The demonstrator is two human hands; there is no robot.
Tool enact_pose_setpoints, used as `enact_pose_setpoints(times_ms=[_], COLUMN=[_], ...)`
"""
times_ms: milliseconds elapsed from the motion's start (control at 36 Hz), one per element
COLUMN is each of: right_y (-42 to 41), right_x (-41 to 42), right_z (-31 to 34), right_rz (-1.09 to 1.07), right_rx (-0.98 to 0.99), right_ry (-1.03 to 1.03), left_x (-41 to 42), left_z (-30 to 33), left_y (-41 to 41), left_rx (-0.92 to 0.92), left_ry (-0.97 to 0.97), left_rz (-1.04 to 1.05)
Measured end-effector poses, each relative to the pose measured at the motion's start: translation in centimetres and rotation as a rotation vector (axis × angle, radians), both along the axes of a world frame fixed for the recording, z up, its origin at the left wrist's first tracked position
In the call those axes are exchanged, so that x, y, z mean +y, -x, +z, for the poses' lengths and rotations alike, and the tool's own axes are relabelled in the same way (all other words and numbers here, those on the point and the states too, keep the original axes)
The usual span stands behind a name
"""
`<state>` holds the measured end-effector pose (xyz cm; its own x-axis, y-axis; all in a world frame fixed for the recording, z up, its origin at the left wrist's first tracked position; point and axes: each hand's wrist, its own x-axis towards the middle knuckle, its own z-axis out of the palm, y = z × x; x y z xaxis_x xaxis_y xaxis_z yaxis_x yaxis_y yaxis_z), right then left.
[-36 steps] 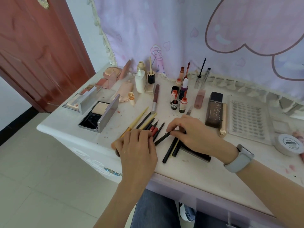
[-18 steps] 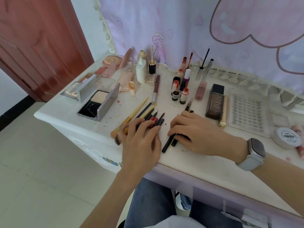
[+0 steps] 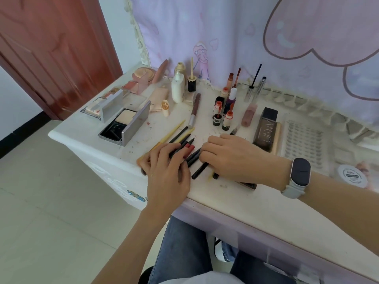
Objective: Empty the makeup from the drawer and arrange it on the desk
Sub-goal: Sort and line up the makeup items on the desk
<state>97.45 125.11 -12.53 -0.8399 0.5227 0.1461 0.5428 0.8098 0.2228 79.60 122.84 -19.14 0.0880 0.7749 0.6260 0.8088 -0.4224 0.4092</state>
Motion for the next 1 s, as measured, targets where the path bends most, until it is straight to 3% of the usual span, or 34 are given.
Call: enact_pose_setpoints(times_ms=[111, 222, 306, 389, 556, 694, 806, 1000], right_y=[-0.8, -2.1, -3.3, -4.3, -5.7, -5.5, -4.3, -2.7], right_x=[-0.2, -0.2, -0.3, -0.1, 0.5, 0.0, -0.7, -1.8], right_z=[1.5, 3.8, 5.3, 6.6, 6.8, 5.8, 4.8, 3.9], right_rz=[-0.027, -0.152, -0.308, -0.304, -0.345, -0.300, -0.312, -0.328], right_rx=[0.182, 0.565, 0.978, 1.389, 1.852, 1.896, 1.775, 1.635], right_ry=[-0.034, -0.003, 0.178, 0.364, 0.787, 0.985, 1.086, 1.011], left_x=[0.0, 0.1, 0.5, 0.7, 0.0, -0.7, -1.6, -3.2], left_z=[0.2, 1.6, 3.5, 5.4, 6.9, 7.4, 7.4, 6.5], left_y=[-0.2, -0.8, -2.0, -3.8, -7.1, -7.3, -7.0, -5.8], left_rx=[-0.021, -0.061, -0.147, -0.265, -0.200, -0.111, -0.079, -0.106], left_ry=[0.010, 0.011, 0.029, 0.123, 0.176, 0.118, 0.114, 0.107], left_rz=[0.036, 0.083, 0.068, -0.052, -0.257, -0.137, -0.099, -0.072])
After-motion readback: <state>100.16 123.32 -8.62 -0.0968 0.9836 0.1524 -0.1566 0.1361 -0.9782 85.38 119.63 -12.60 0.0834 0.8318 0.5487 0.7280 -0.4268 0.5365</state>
